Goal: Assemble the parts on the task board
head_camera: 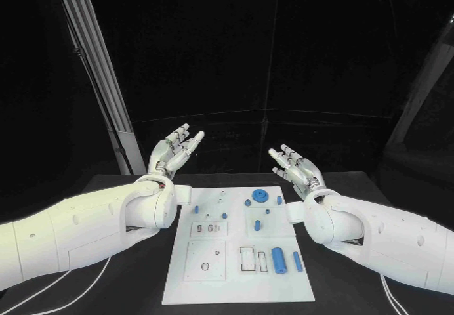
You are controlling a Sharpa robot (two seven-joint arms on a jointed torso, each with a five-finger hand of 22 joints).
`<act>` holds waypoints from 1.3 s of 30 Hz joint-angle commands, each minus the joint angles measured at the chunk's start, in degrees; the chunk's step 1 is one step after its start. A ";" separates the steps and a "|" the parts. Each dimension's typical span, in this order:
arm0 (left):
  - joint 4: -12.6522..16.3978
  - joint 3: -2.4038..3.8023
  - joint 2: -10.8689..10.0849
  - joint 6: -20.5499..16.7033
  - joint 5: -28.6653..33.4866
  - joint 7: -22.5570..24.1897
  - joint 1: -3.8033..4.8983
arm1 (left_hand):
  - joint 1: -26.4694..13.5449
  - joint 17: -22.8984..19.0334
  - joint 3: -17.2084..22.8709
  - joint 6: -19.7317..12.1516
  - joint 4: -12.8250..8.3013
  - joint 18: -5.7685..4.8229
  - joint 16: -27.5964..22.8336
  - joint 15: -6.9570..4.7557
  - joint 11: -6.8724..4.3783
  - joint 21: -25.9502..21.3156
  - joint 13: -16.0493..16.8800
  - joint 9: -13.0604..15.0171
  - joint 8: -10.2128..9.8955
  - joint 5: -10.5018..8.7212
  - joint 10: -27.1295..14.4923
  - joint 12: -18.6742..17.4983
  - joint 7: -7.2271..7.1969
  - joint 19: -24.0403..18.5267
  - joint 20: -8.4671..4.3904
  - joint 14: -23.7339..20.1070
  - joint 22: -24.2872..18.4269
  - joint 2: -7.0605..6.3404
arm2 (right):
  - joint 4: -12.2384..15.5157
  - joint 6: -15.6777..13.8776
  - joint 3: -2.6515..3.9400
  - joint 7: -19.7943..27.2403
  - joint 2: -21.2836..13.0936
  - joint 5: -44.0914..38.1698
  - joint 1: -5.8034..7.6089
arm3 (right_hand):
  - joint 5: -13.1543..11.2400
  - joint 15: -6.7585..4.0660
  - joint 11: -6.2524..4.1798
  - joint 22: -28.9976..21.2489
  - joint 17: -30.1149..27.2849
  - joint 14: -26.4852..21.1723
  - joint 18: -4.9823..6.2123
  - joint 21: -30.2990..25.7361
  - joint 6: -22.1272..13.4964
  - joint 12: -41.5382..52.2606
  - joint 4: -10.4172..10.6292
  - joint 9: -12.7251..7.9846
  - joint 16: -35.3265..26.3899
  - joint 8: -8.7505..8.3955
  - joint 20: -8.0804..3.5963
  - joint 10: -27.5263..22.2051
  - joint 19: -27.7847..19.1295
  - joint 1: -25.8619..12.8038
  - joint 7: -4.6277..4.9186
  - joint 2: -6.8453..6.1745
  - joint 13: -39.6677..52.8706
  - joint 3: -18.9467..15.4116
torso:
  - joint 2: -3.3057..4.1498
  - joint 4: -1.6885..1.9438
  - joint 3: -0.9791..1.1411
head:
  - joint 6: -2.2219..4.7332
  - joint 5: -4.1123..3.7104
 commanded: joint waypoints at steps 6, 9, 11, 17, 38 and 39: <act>0.24 -0.23 -1.51 5.72 2.72 8.02 0.19 | 3.10 0.50 0.15 1.98 0.57 1.53 0.85 0.99 1.02 0.77 0.26 0.27 0.55 0.55 2.18 0.57 6.53 1.54 1.15 3.52 0.40 0.41 | -2.11 7.72 1.07 -2.05 -1.18 -12.18 -0.79 | -0.93 3.94 4.78 3.36 2.19 20.99 3.12 6.50 16.25 4.06 -7.79 2.14 4.85 3.64 1.10 18.84 17.55 13.70 8.25 -0.05 1.98 0.39 | 0.10 -0.27 -0.30 | -0.45 -0.83; 0.50 -0.25 -2.15 6.49 2.78 8.10 0.20 | 3.45 1.15 -0.04 4.98 0.04 0.93 2.06 1.76 2.08 1.82 0.55 0.55 1.01 0.51 5.80 1.00 7.45 4.70 1.19 9.06 0.97 0.98 | -3.05 6.38 1.08 -1.27 -1.37 -14.71 -0.74 | -0.61 2.95 4.13 4.30 2.95 35.19 4.99 9.27 27.21 7.41 -10.20 3.24 8.01 6.06 1.07 34.45 23.39 16.07 7.81 -0.04 2.99 0.53 | 0.34 -0.32 -0.40 | -0.45 -0.98; 0.79 -0.28 -2.62 6.94 2.80 8.16 0.20 | 3.79 1.91 -0.20 8.44 -0.51 0.54 3.70 2.15 2.89 3.27 0.96 0.89 1.64 0.47 10.49 1.76 8.02 9.03 1.20 15.38 1.71 1.44 | -3.63 5.85 1.09 -0.94 -1.56 -16.77 -0.61 | -0.77 1.61 3.00 4.68 3.03 41.04 6.29 10.78 34.72 8.64 -11.60 3.85 9.23 7.63 1.00 40.21 26.40 17.26 7.19 0.13 3.04 0.77 | 0.62 -0.37 -0.43 | -0.28 -1.12; 1.86 -0.39 -3.86 8.31 1.99 8.03 0.20 | 4.96 2.92 -1.11 23.82 -3.11 3.02 7.43 -0.40 1.05 10.68 2.29 2.00 4.27 0.26 33.77 5.83 7.39 30.38 0.94 27.59 4.93 2.97 | -4.83 5.82 1.12 -1.11 -1.98 -24.73 0.06 | -1.31 -0.62 1.11 5.22 2.64 49.16 7.04 13.65 43.92 8.18 -14.16 3.50 9.55 7.95 -0.38 46.82 32.43 18.36 5.68 0.63 2.38 0.86 | 1.41 -0.42 -0.34 | -0.21 -1.24; 11.42 -0.60 -8.70 15.04 3.23 4.06 0.17 | 5.95 3.92 -2.04 35.82 -7.04 3.92 8.52 -3.53 -1.31 13.02 2.10 1.89 4.43 0.28 43.24 5.78 5.66 41.09 -1.26 38.85 4.39 4.89 | -9.52 16.99 1.20 -23.04 2.23 -79.39 7.54 | -3.10 -8.73 -3.93 17.80 3.75 76.99 6.94 37.98 53.80 3.46 -22.05 2.87 13.69 4.40 -9.28 61.27 49.32 16.96 2.30 1.34 2.58 0.86 | 7.67 2.02 -1.01 | 1.59 -4.20; 11.61 -0.61 -8.72 15.22 3.56 3.97 0.16 | 5.95 3.92 -2.04 35.83 -7.06 3.92 8.49 -3.53 -1.31 13.01 2.10 1.89 4.42 0.28 43.24 5.77 5.66 41.09 -1.26 38.84 4.38 4.91 | -9.59 17.38 1.20 -23.56 2.47 -80.82 7.66 | -3.08 -9.27 -4.04 18.24 4.87 79.10 7.00 38.75 53.90 3.35 -22.01 2.88 16.07 4.30 -9.54 61.36 49.66 16.77 1.99 1.23 2.58 0.76 | 7.89 2.09 -1.06 | 1.64 -4.26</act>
